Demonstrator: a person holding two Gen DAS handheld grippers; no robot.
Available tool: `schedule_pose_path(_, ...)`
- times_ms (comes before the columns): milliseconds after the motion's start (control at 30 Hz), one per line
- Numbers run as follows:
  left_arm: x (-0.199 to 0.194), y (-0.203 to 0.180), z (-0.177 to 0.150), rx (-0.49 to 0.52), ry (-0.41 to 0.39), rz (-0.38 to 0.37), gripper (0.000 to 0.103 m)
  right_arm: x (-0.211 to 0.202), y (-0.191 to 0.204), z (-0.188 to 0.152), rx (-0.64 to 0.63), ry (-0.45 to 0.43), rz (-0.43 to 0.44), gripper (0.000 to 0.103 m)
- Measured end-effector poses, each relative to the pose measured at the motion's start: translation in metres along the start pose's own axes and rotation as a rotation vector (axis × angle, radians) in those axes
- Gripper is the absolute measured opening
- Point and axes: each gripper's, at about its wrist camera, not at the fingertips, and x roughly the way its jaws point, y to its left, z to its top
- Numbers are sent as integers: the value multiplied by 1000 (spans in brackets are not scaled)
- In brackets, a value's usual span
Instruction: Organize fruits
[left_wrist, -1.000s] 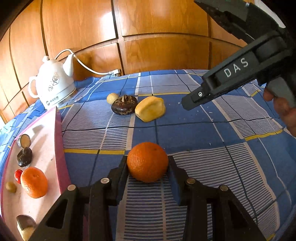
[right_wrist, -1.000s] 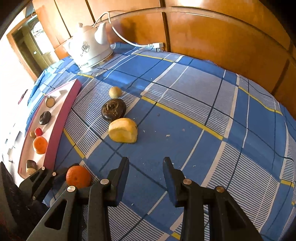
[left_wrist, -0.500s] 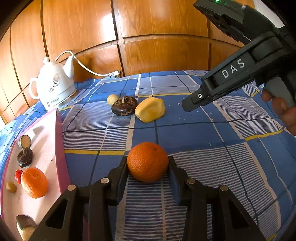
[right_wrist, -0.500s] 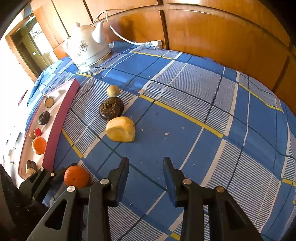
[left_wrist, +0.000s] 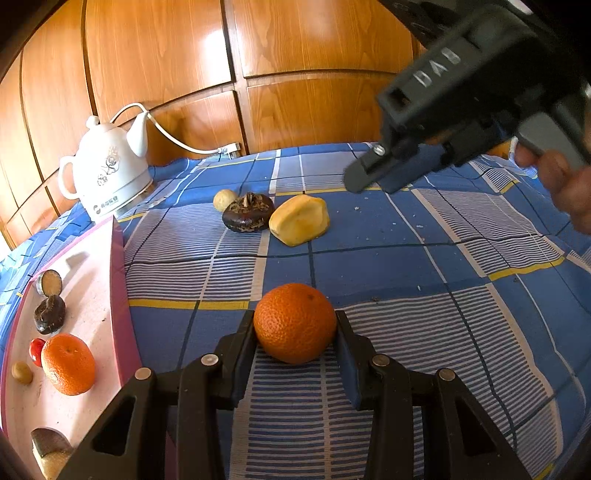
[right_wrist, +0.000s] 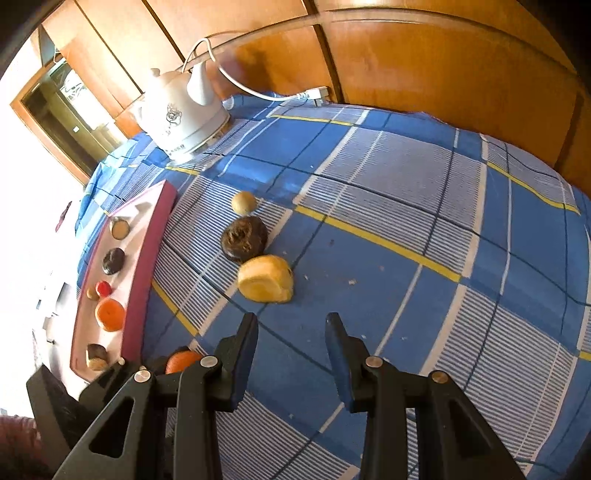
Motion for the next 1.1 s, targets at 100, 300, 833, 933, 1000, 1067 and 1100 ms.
schedule_pose_path(100, 0, 0, 0, 1, -2, 0, 41, 2, 9, 11, -33, 6, 8, 38)
schedule_pose_path(300, 0, -1, 0, 1, -6, -1, 41, 16, 34, 41, -127, 17, 20, 38)
schedule_pose_path(833, 2, -3, -1, 1, -17, -3, 40, 112, 71, 108, -249, 116, -83, 37)
schedule_pose_path(933, 2, -3, -1, 1, -17, -5, 40, 123, 72, 109, -279, 133, -121, 27)
schedule_pose_path(1000, 3, -3, -1, 1, -17, -5, 40, 116, 73, 108, -282, 122, -97, 27)
schedule_pose_path(1067, 3, -3, -1, 0, -17, -5, 40, 104, 73, 106, -288, 101, -99, 26)
schedule_pose_path(1100, 3, -3, -1, 0, -17, -5, 40, 95, 71, 104, -284, 87, -97, 27)
